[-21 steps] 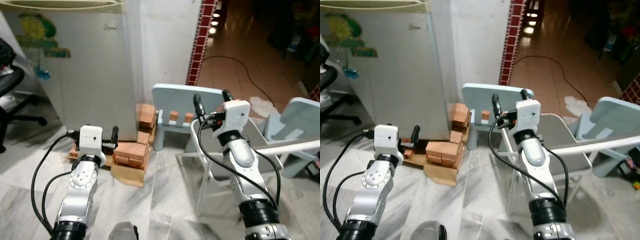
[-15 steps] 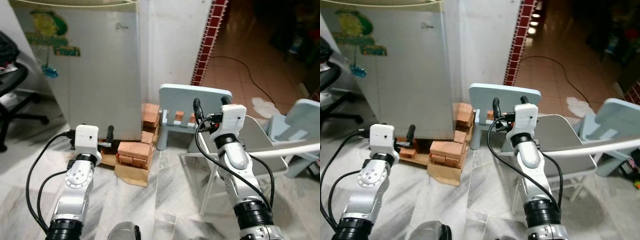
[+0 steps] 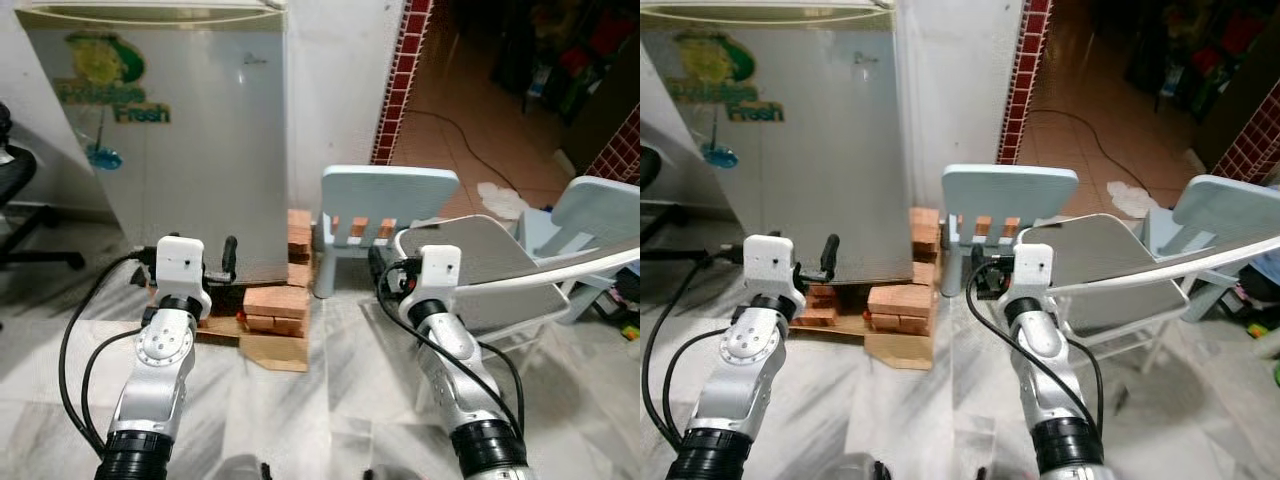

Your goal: Restocking fridge

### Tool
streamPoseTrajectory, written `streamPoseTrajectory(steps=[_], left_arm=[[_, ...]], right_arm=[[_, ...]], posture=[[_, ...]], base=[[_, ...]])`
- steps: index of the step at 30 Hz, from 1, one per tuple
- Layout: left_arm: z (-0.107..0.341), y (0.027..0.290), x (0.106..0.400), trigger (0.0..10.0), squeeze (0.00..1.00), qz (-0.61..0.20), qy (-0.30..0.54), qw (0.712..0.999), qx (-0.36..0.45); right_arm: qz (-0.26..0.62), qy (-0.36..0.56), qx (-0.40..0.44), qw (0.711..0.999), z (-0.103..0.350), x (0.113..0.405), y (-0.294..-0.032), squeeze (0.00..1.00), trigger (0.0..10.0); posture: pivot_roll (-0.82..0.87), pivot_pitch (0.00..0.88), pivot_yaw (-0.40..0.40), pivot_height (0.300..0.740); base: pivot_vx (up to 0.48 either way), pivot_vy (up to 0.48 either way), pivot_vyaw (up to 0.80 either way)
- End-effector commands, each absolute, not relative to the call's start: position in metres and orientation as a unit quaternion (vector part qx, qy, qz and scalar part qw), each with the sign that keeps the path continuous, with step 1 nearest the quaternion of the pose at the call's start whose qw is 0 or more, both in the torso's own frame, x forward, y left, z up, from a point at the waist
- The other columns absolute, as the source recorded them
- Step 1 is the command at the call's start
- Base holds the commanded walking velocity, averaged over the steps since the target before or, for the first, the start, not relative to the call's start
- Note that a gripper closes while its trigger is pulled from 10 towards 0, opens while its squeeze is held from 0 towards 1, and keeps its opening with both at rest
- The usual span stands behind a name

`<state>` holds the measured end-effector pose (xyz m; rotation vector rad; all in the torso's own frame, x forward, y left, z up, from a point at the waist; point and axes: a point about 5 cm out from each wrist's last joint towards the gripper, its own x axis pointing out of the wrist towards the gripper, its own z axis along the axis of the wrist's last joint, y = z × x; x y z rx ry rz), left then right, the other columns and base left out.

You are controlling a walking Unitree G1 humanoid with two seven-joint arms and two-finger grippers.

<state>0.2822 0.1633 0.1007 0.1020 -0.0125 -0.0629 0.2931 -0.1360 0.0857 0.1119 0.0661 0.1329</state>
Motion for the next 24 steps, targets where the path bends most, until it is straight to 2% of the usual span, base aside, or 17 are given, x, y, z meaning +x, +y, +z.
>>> streamPoseTrajectory(steps=[1,3,5,11,19,20,22,24], left_arm=[[0.098,0.158,0.278,10.0,0.0,-0.046,-0.006,0.998,0.042],[0.093,0.159,0.271,10.0,0.0,-0.061,-0.009,0.998,0.028],[0.09,0.16,0.267,10.0,0.0,-0.059,-0.005,0.998,0.014],[0.083,0.161,0.262,10.0,0.0,-0.066,0.009,0.998,-0.003],[0.08,0.162,0.259,10.0,0.0,-0.066,0.01,0.998,-0.007],[0.08,0.163,0.259,10.0,0.0,-0.066,0.011,0.998,-0.012],[0.081,0.163,0.259,10.0,0.0,-0.066,0.011,0.998,-0.014],[0.08,0.164,0.259,10.0,0.0,-0.064,0.013,0.998,-0.015]], right_arm=[[0.057,0.029,0.056,0.996,0.086,0.289,-0.145,0.0,10.0],[0.039,0.039,0.044,0.998,0.082,0.284,-0.151,0.0,10.0],[0.038,0.052,0.074,0.995,0.08,0.283,-0.153,0.0,10.0],[0.017,0.069,0.081,0.994,0.074,0.28,-0.163,0.0,10.0],[0.011,0.063,0.061,0.996,0.075,0.274,-0.169,0.0,10.0],[0.007,0.05,0.031,0.998,0.077,0.274,-0.173,0.0,10.0],[0.01,0.054,0.043,0.998,0.076,0.272,-0.173,0.0,10.0],[-0.023,0.047,0.025,0.998,0.076,0.271,-0.181,0.0,10.0]], posture=[[0.08,0.0,-0.015,0.74],[0.07,0.0,-0.013,0.74],[0.07,0.0,-0.011,0.74],[0.06,0.0,-0.005,0.74],[0.06,0.0,-0.005,0.74],[0.06,0.0,-0.002,0.74],[0.05,0.0,0.002,0.74],[0.05,0.0,0.012,0.74]], base=[[0.0,0.48,0.0],[0.0,0.48,0.0],[0.0,0.48,0.0],[0.0,0.48,0.0],[0.0,0.48,0.0],[0.0,0.48,0.0],[0.0,0.48,0.0],[0.0,0.48,0.0]])
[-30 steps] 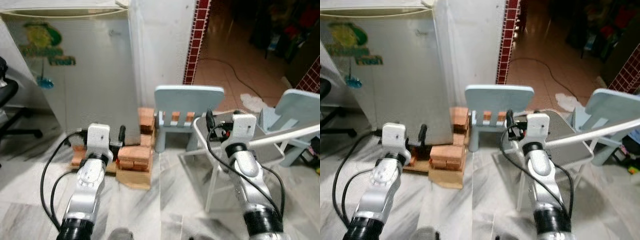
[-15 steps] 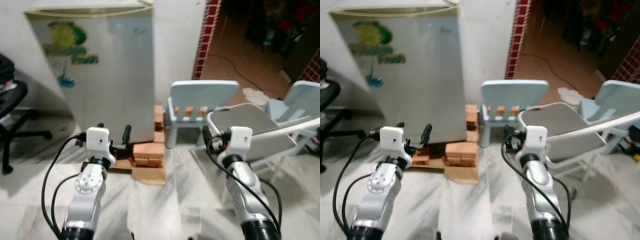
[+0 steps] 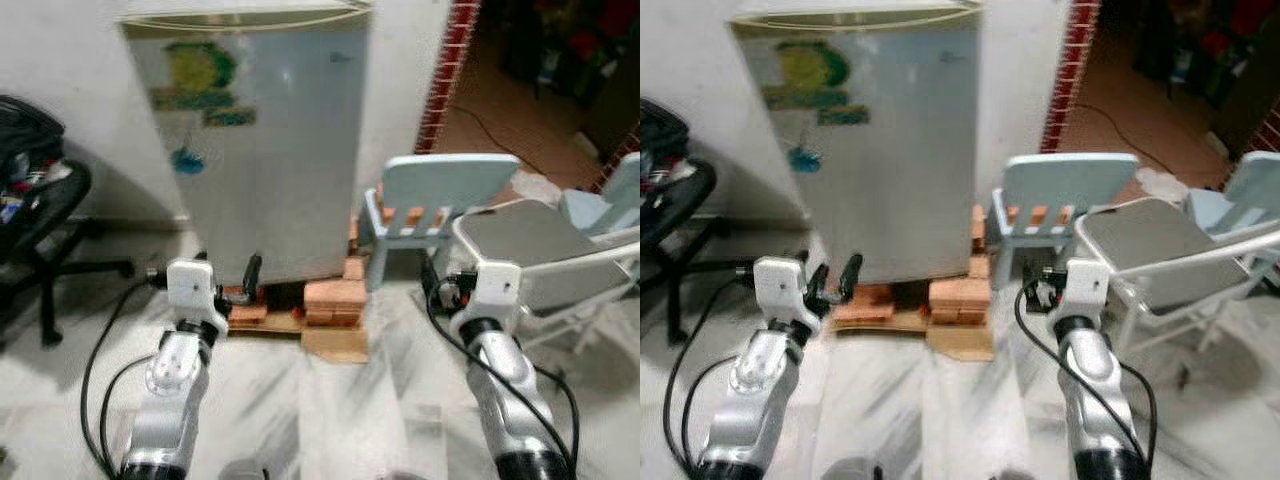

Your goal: Restocking fridge

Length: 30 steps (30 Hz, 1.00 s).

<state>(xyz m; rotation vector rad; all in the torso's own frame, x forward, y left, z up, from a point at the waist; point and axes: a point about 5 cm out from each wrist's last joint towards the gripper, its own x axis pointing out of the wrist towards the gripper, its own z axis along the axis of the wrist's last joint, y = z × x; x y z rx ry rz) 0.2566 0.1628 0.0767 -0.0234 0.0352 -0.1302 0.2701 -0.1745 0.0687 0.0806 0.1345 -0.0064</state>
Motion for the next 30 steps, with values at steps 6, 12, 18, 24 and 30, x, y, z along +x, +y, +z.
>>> streamPoseTrajectory(steps=[6,12,18,24,30], left_arm=[[0.081,0.161,0.262,10.0,0.0,-0.077,0.011,0.997,-0.024],[0.087,0.158,0.273,10.0,0.0,-0.075,0.0,0.997,-0.035],[0.087,0.156,0.272,10.0,0.0,-0.08,-0.001,0.996,-0.039],[0.084,0.158,0.269,10.0,0.0,-0.072,0.003,0.996,-0.047],[0.084,0.158,0.269,10.0,0.0,-0.072,0.003,0.996,-0.044]], right_arm=[[-0.023,0.025,0.043,0.999,0.083,0.271,-0.184,0.0,10.0],[-0.029,0.019,0.048,0.998,0.086,0.274,-0.184,0.0,10.0],[-0.022,0.017,0.049,0.998,0.087,0.276,-0.185,0.0,10.0],[-0.022,0.018,0.051,0.998,0.087,0.277,-0.185,0.0,10.0],[-0.02,0.016,0.052,0.998,0.087,0.278,-0.184,0.0,10.0]], posture=[[0.03,0.0,0.029,0.74],[0.01,0.0,0.023,0.74],[0.02,0.0,0.015,0.74],[0.02,0.0,0.015,0.74],[0.03,0.0,0.014,0.74]], base=[[0.0,0.48,0.0],[0.0,0.48,-0.21],[0.0,0.48,-0.8],[0.0,0.48,-0.8],[0.0,0.48,-0.8]])
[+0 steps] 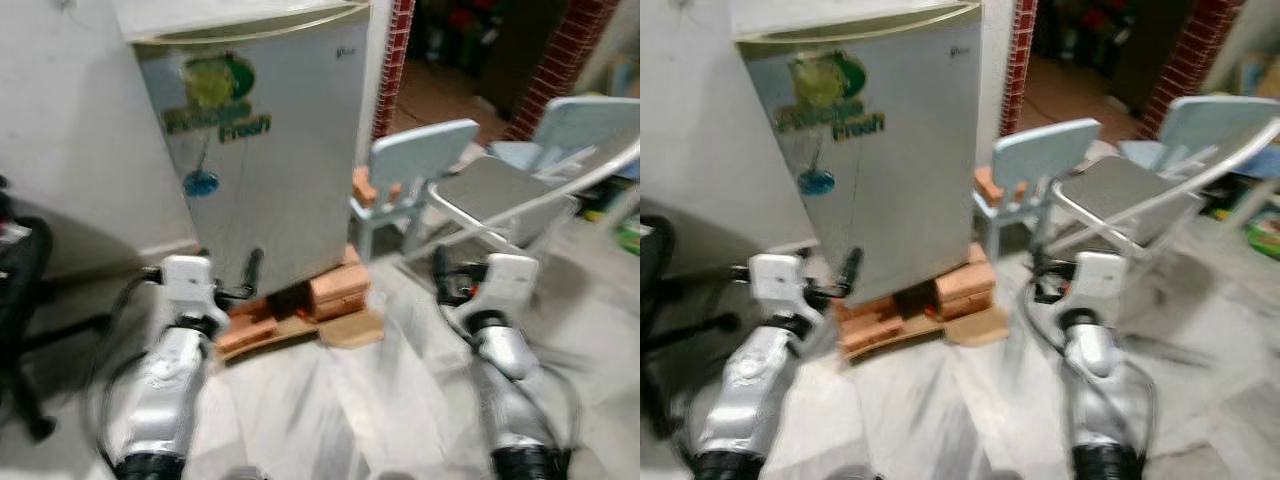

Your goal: Restocking fridge

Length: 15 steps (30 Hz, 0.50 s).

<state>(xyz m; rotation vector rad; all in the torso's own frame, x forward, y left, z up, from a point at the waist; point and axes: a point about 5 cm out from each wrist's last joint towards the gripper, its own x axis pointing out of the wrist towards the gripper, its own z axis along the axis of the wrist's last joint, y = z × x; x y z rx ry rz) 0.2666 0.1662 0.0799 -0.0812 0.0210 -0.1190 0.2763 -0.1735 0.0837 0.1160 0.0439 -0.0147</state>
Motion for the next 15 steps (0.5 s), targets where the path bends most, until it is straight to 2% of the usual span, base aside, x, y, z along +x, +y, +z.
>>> streamPoseTrajectory(steps=[1,3,15], left_arm=[[0.0841,0.1582,0.2692,10.0,0.0,-0.072,0.003,0.996,-0.044],[0.084,0.1579,0.2693,10.0,0.0,-0.074,0.003,0.996,-0.044],[0.0811,0.1597,0.2682,10.0,0.0,-0.071,0.009,0.996,-0.044]], right_arm=[[-0.02,0.016,0.052,0.998,0.0872,0.2776,-0.1835,0.0,10.0],[-0.02,0.015,0.052,0.998,0.0872,0.2779,-0.1836,0.0,10.0],[-0.014,0.012,0.052,0.998,0.0898,0.2844,-0.1798,0.0,10.0]], posture=[[0.03,0.0,0.014,0.74],[0.03,0.0,0.012,0.74],[0.05,0.0,-0.004,0.74]], base=[[0.0,0.48,-0.8],[0.0,0.48,-0.51],[0.0,0.48,-0.04]])
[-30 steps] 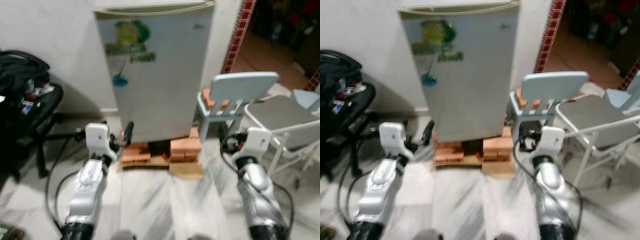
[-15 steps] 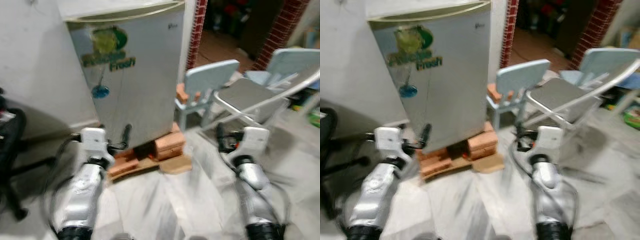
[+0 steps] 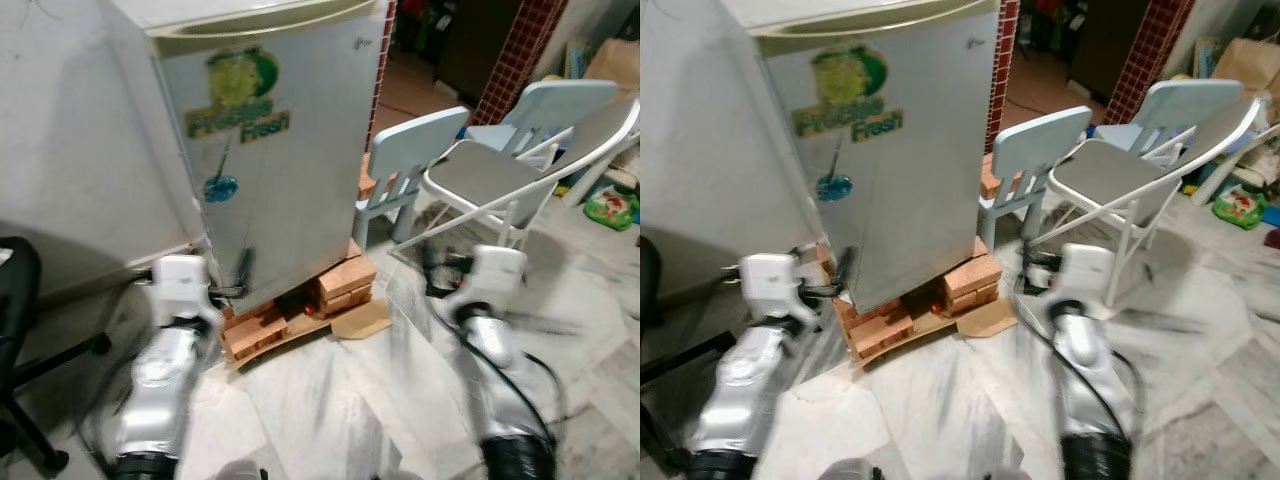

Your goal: Restocking fridge

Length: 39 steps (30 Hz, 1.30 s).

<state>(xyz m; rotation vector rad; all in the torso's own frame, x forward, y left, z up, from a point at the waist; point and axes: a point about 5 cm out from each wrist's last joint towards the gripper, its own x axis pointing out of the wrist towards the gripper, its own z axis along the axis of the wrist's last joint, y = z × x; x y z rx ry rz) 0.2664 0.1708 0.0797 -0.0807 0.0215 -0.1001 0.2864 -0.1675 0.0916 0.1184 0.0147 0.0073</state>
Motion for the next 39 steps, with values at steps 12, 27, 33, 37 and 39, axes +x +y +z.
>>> streamPoseTrajectory(steps=[12,27,33,37,39], left_arm=[[0.0806,0.161,0.2688,10.0,0.0,-0.076,0.011,0.996,-0.037],[0.0855,0.1577,0.269,10.0,0.0,-0.085,-0.001,0.996,-0.021],[0.0862,0.1559,0.2701,10.0,0.0,-0.091,-0.001,0.995,-0.027],[0.0862,0.1533,0.2689,10.0,0.0,-0.098,-0.002,0.995,-0.03],[0.0864,0.1529,0.2687,10.0,0.0,-0.1,-0.004,0.995,-0.028]], right_arm=[[-0.013,0.01,0.054,0.998,0.0882,0.2849,-0.1773,0.0,10.0],[-0.009,0.002,0.051,0.999,0.0911,0.2898,-0.1759,0.0,10.0],[-0.006,-0.005,0.048,0.999,0.094,0.292,-0.1738,0.0,10.0],[-0.004,-0.006,0.047,0.999,0.0949,0.2923,-0.1725,0.0,10.0],[-0.003,-0.008,0.047,0.999,0.0956,0.2922,-0.1717,0.0,10.0]], posture=[[0.05,0.0,0.005,0.74],[0.06,0.0,0.0,0.74],[0.06,0.0,0.0,0.74],[0.06,0.0,0.0,0.74],[0.06,0.0,-0.002,0.74]], base=[[0.0,0.48,-0.8],[0.0,0.48,-0.19],[0.0,0.473,-0.08],[0.0,0.461,-0.8],[0.126,0.422,-0.4]])
